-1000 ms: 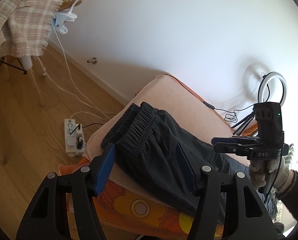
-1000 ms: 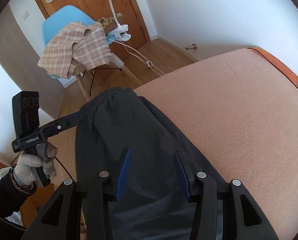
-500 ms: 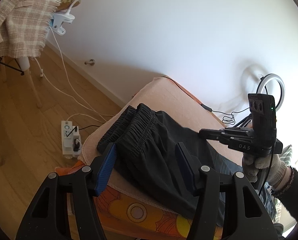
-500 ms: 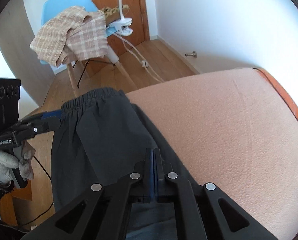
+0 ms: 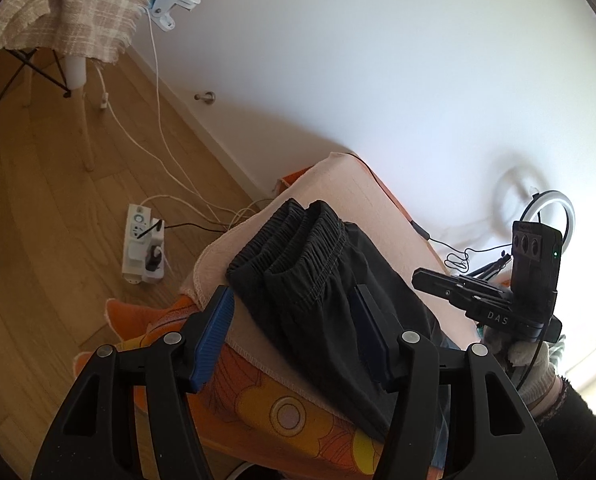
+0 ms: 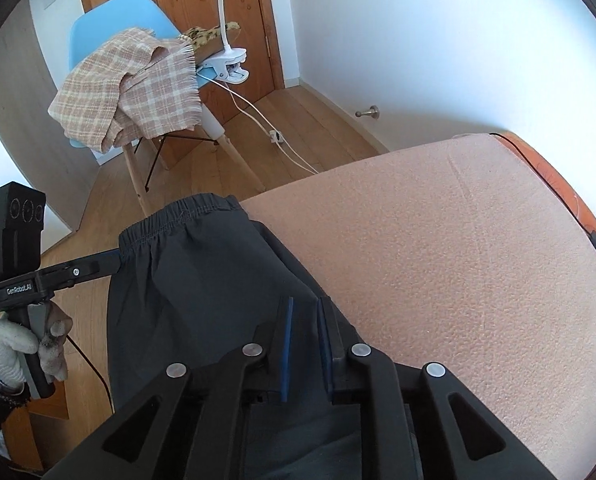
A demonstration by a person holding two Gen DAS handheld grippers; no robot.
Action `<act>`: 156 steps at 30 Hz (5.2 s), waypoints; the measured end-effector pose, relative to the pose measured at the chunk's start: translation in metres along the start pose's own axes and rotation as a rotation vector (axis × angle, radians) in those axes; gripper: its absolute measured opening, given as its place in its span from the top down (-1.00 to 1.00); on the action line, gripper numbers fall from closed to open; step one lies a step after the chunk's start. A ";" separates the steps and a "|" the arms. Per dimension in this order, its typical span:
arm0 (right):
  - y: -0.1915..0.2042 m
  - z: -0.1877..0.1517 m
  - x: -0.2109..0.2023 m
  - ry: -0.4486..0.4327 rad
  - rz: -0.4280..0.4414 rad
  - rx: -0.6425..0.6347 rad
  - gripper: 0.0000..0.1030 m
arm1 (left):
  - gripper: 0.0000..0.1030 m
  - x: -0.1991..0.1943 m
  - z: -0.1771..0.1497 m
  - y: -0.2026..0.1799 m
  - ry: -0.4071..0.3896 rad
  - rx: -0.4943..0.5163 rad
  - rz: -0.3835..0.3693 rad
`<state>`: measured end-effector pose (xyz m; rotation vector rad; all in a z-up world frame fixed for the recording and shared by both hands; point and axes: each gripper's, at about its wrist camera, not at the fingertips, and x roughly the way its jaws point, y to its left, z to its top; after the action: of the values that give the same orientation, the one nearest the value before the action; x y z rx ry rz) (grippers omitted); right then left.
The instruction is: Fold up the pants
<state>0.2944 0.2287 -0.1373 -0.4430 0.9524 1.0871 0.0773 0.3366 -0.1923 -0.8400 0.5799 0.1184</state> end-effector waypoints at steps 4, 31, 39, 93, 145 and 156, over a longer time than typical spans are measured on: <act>0.005 -0.004 -0.009 -0.007 0.024 0.007 0.56 | -0.13 0.008 0.005 -0.001 0.015 0.000 0.014; 0.013 -0.037 0.016 0.087 0.082 0.034 0.45 | 0.52 0.020 0.005 -0.010 -0.080 -0.020 0.005; -0.017 -0.025 -0.007 0.037 0.233 0.282 0.16 | 0.55 0.021 -0.011 -0.072 -0.087 0.298 0.037; -0.018 -0.023 0.032 0.086 0.386 0.563 0.20 | 0.87 0.029 -0.060 -0.102 0.142 0.716 -0.045; -0.134 -0.308 -0.274 -0.144 0.054 1.014 0.72 | 0.29 -0.009 -0.111 -0.194 0.265 0.627 -0.277; -0.150 -0.371 -0.325 -0.199 -0.046 1.070 0.72 | 0.19 0.026 -0.145 -0.233 0.327 0.685 -0.299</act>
<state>0.2229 -0.2800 -0.0914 0.5103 1.1844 0.4433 0.1103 0.0717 -0.1260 -0.2648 0.7328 -0.4784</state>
